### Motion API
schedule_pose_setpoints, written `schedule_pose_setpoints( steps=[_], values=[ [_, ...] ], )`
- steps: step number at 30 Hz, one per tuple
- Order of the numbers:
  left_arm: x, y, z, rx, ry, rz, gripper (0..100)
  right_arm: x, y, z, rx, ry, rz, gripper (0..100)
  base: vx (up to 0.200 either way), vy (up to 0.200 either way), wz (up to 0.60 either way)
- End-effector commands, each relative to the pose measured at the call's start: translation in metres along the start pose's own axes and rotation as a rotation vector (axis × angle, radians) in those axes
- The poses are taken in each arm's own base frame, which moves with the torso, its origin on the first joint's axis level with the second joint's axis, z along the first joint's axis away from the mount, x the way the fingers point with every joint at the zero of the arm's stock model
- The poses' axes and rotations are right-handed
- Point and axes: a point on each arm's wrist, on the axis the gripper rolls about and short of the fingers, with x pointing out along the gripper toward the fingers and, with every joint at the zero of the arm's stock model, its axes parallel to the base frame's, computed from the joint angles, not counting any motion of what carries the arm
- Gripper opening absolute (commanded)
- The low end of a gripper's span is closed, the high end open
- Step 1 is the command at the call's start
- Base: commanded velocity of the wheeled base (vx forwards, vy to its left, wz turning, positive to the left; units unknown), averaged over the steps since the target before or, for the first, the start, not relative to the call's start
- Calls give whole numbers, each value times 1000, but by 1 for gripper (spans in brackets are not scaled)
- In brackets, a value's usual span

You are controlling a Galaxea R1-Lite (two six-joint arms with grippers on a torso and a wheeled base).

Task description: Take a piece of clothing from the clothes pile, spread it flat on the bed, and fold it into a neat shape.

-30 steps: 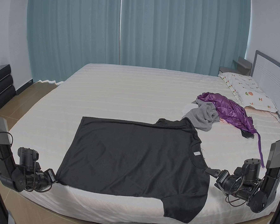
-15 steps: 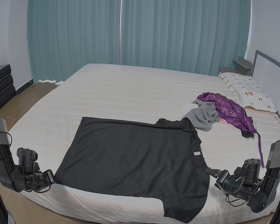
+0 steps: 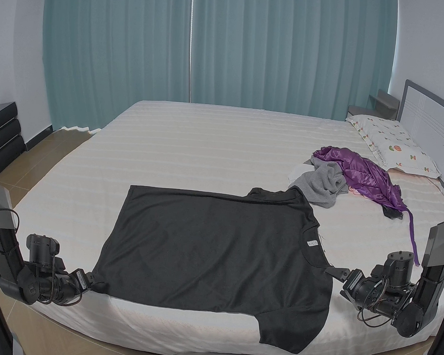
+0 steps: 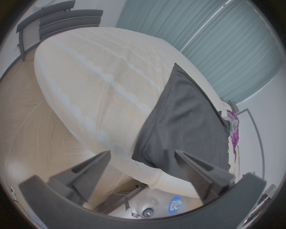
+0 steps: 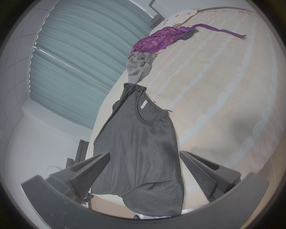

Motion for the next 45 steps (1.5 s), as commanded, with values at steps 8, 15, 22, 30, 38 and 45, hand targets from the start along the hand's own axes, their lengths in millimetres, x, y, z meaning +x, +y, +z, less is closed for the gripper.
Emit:
schedule_pose_setpoints(
  steps=[8,15,22,30,38,45],
  values=[
    [14,-10,-4,24,42,-43,100,0,0,0,1,0,1,100,0,0,0],
    [21,-21,8,-41,9,-75,100,0,0,0,1,-1,2,100,0,0,0],
    [20,-16,7,-55,0,-41,0,0,0,0,1,-1,2,100,0,0,0],
    [3,-13,2,-62,-7,-36,0,1,0,0,2,-1,0,100,0,0,0],
    [-7,-17,3,-54,-26,-51,0,1,-2,-1,2,5,-9,100,0,0,0],
    [-5,-15,1,-53,-16,-45,0,12,-12,-10,-6,49,-56,100,0,0,0]
  ],
)
